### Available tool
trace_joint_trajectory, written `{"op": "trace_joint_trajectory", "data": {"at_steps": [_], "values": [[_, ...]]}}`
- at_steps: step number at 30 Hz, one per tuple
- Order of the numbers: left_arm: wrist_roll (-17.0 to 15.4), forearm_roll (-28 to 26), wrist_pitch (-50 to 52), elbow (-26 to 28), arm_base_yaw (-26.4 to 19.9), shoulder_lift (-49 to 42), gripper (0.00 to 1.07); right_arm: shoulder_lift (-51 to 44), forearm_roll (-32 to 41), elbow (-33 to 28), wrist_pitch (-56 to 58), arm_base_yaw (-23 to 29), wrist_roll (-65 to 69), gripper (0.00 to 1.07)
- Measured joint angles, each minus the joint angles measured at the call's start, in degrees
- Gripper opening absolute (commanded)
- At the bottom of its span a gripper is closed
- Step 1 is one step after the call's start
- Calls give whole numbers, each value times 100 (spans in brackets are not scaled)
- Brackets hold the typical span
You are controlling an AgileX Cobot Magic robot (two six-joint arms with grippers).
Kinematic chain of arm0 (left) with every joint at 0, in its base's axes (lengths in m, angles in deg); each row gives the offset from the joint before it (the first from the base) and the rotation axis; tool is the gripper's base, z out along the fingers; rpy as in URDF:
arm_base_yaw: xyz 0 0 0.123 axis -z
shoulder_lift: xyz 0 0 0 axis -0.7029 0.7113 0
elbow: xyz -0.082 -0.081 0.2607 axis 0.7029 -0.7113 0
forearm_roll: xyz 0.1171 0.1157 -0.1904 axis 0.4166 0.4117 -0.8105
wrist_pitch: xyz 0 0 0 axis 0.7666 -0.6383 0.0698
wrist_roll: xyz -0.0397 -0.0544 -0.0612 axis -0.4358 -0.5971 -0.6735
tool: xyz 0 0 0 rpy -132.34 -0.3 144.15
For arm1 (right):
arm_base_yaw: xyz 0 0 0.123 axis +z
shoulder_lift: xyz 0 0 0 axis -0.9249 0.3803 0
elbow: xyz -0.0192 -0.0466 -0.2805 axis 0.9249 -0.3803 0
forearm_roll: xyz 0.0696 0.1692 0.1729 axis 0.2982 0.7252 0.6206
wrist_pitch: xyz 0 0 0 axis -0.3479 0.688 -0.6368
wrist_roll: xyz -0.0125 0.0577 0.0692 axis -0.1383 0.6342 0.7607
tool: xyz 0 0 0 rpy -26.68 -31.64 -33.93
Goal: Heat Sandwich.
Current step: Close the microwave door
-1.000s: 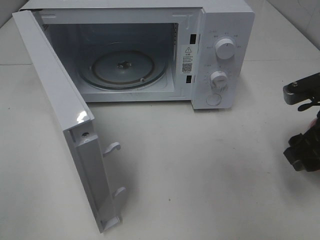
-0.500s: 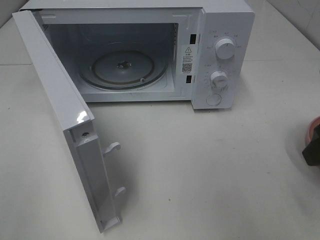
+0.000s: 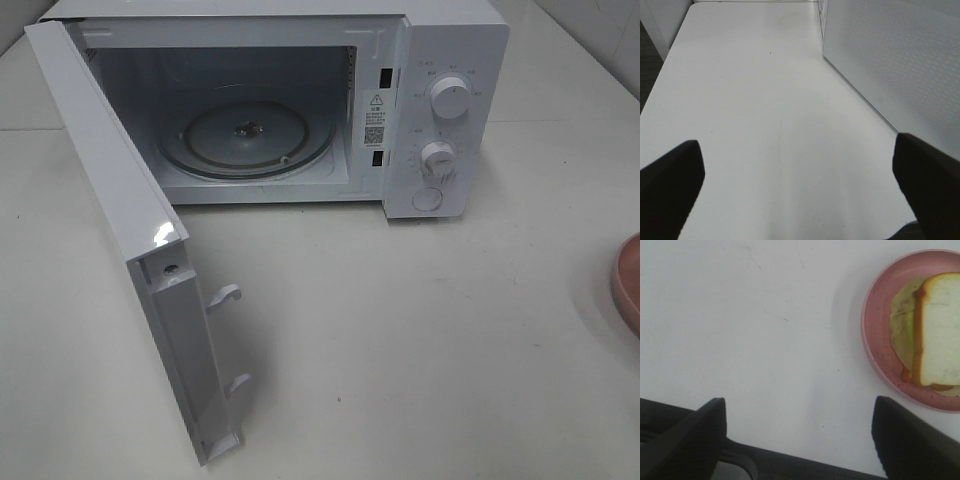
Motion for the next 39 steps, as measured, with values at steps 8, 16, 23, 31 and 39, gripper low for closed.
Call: {"op": "trace_joint_trajectory", "data": {"at_steps": [8, 16, 23, 31, 39], "values": [[0, 0, 0, 0, 0, 0, 98, -1186, -6, 0, 264, 0, 6, 76], [0, 0, 0, 0, 0, 0, 98, -2303, -6, -11, 315, -338, 6, 76], [0, 0, 0, 0, 0, 0, 98, -3272, -6, -521, 327, -751, 6, 76], [0, 0, 0, 0, 0, 0, 98, -3942, -6, -710, 264, -980, 6, 76], [0, 0, 0, 0, 0, 0, 98, -3948, -6, -710, 246, -997, 11, 76]]}}
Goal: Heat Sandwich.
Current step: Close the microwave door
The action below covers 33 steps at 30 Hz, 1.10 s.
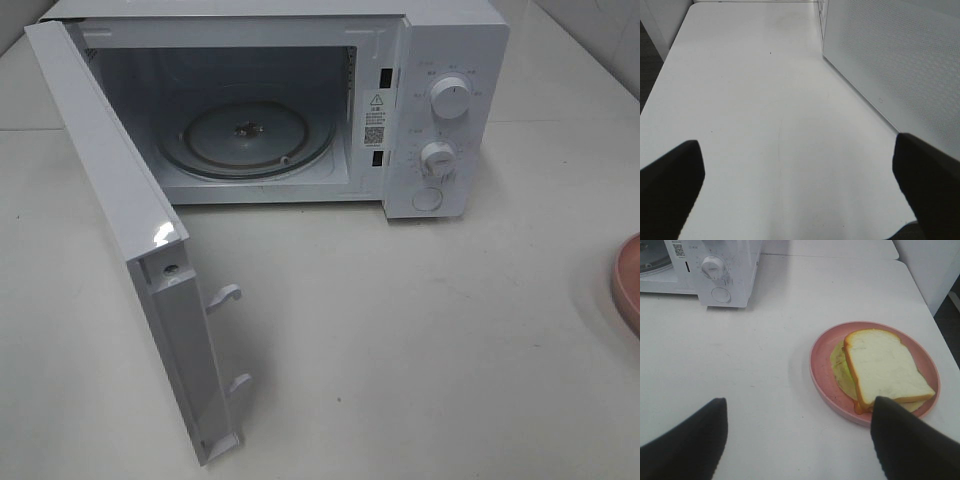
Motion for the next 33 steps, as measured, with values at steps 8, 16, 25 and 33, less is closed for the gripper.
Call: {"op": "trace_joint_trajectory", "data": {"at_steps": [8, 16, 25, 33], "values": [[0, 0, 0, 0, 0, 0, 98, 0, 0, 0, 0, 0, 0, 75], [0, 0, 0, 0, 0, 0, 98, 0, 0, 0, -6, 0, 0, 75], [0, 0, 0, 0, 0, 0, 98, 0, 0, 0, -6, 0, 0, 75], [0, 0, 0, 0, 0, 0, 98, 0, 0, 0, -6, 0, 0, 75]]}}
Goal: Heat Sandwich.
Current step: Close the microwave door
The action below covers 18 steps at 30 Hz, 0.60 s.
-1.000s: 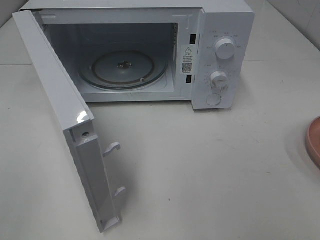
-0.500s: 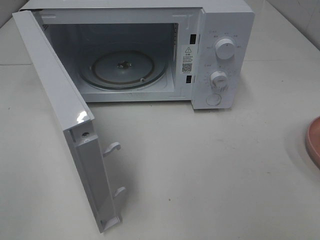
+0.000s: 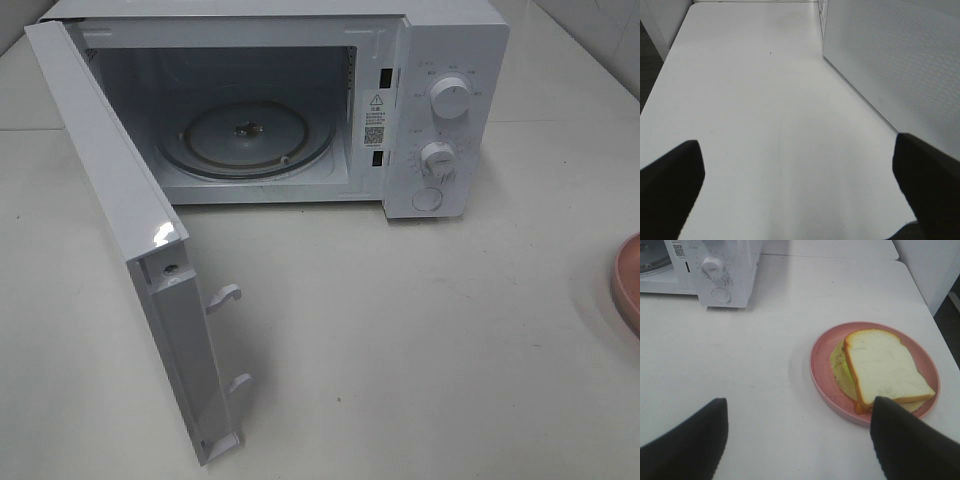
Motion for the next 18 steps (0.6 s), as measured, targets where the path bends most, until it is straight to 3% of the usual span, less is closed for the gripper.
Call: {"op": "trace_joint_trajectory", "data": {"at_steps": [18], "values": [[0, 0, 0, 0, 0, 0, 98, 0, 0, 0, 0, 0, 6, 75]]}}
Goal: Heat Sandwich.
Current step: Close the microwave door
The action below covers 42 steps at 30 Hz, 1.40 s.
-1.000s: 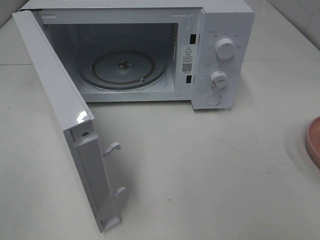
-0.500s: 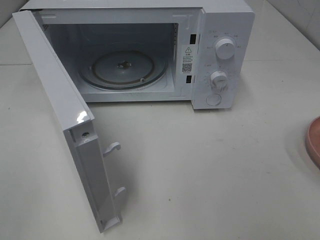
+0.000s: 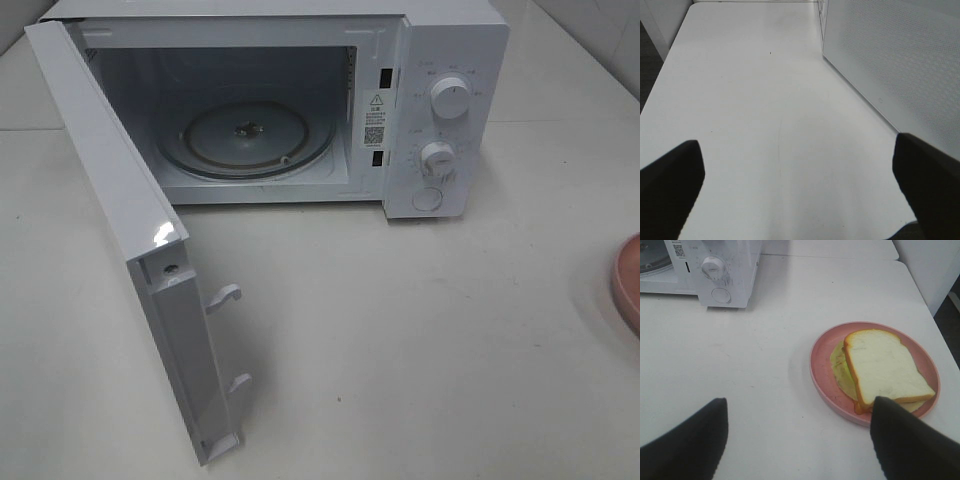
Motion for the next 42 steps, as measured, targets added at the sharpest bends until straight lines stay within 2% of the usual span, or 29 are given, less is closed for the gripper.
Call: {"op": "trace_joint_trajectory", "data": {"at_steps": [6, 11, 12, 14, 17, 19, 23, 24, 25, 28, 29, 30, 31, 38, 42], "values": [[0, -6, 11, 46, 0, 109, 97, 0, 0, 0, 0, 0, 0, 75], [0, -6, 292, 115, 0, 516, 89, 0, 0, 0, 0, 0, 0, 75], [0, -6, 338, 115, 0, 613, 82, 0, 0, 0, 0, 0, 0, 75], [0, -6, 390, 115, 0, 710, 77, 0, 0, 0, 0, 0, 0, 75], [0, -11, 745, 115, 0, 1106, 62, 0, 0, 0, 0, 0, 0, 75], [0, -11, 825, 115, 0, 1192, 59, 0, 0, 0, 0, 0, 0, 75], [0, -11, 1295, 92, 0, 1684, 38, 0, 0, 0, 0, 0, 0, 75], [0, -11, 1295, 92, 0, 1684, 38, 0, 0, 0, 0, 0, 0, 75], [0, -11, 1501, 17, 0, 1851, 29, 0, 0, 0, 0, 0, 0, 75], [0, -11, 1845, -115, 0, 2103, 15, 0, 0, 0, 0, 0, 0, 75], [0, -11, 1845, -115, 0, 2103, 15, 0, 0, 0, 0, 0, 0, 75], [0, -11, 2097, -223, 0, 2286, 4, 0, 0, 0, 0, 0, 0, 75], [0, -11, 2246, -286, 0, 2378, 0, 0, 0, 0, 0, 0, 0, 75], [0, -11, 3392, -688, 0, 2911, 0, 0, 0, 0, 0, 0, 0, 75], [11, 0, 4635, -1117, 0, 3380, 0, 0, 0, 0, 0, 0, 0, 75]]}}
